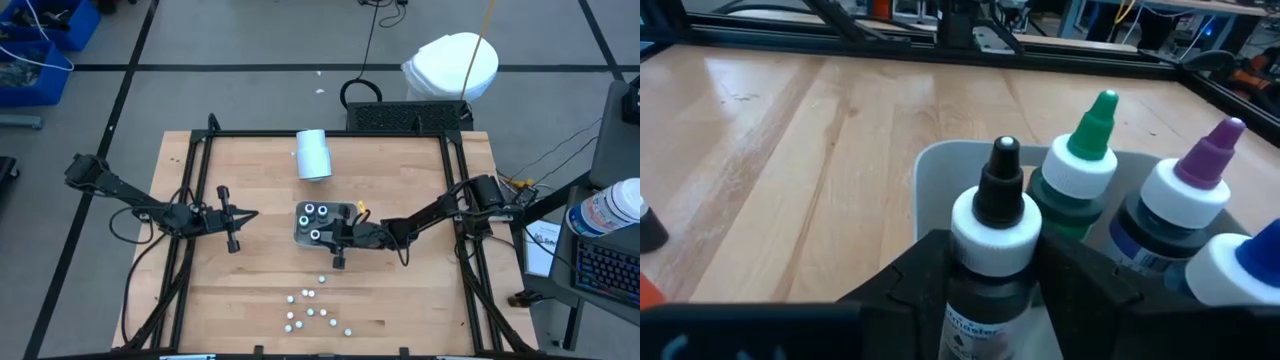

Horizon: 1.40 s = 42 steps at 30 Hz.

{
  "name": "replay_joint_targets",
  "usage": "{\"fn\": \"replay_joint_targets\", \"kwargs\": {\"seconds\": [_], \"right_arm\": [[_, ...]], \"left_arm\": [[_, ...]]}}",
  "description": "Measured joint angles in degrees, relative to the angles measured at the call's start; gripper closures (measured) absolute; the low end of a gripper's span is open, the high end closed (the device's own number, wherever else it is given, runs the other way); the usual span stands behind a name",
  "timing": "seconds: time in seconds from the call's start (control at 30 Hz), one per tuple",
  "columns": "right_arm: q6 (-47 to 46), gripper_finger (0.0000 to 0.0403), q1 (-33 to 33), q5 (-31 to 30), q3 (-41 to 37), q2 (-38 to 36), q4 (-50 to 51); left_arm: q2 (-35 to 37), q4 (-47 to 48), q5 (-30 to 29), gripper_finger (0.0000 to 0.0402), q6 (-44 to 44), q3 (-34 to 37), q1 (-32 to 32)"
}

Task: Pick & Place food coloring
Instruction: Put the black food coloring bottle into the gray bin, then put the blue food coloring bottle into the gray bin

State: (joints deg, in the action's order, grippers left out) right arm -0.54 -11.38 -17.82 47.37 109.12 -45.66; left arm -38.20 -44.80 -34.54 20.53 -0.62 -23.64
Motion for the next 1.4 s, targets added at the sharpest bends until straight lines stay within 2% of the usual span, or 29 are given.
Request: {"fn": "replay_joint_targets", "kwargs": {"seconds": [0.47,0.57,0.7,0.87,0.97,1.07,1.17,1.3,1.4], "right_arm": [[1.70,0.0202,-0.37,-1.59,-0.20,-8.05,6.03],[1.70,0.0198,-0.37,-1.62,-0.20,-11.26,8.07],[1.79,0.0197,-0.60,-1.59,-0.20,-16.21,13.53],[2.00,0.0204,-2.46,-1.56,-0.17,-23.68,23.07],[2.09,0.0218,-4.25,-1.57,-1.82,-28.63,25.02],[1.79,0.0246,-6.87,-2.50,-6.23,-32.26,21.41],[0.80,0.0283,-9.36,-6.05,-11.14,-34.34,16.13],[1.74,0.0336,-10.29,-7.68,-15.05,-37.14,14.13],[2.55,0.0373,-10.29,-7.65,-17.27,-38.45,14.14]], "left_arm": [[0.01,-0.08,-0.06,0.0392,-0.98,0.00,-0.01],[0.00,-1.38,-2.42,0.0392,-0.47,0.00,-0.02],[0.02,-2.33,-5.79,0.0392,0.01,0.00,-0.02],[0.00,-1.93,-5.99,0.0392,1.51,0.00,0.00],[0.02,-1.88,-5.96,0.0392,1.72,0.00,-0.02],[0.01,-1.75,-5.95,0.0392,2.44,0.00,-0.02],[0.00,-2.37,-5.93,0.0392,2.76,0.00,-0.02],[0.02,-3.82,-3.79,0.0392,-8.05,-0.02,-0.11],[-0.04,-1.57,1.20,0.0392,-10.94,-0.02,-0.11]]}}
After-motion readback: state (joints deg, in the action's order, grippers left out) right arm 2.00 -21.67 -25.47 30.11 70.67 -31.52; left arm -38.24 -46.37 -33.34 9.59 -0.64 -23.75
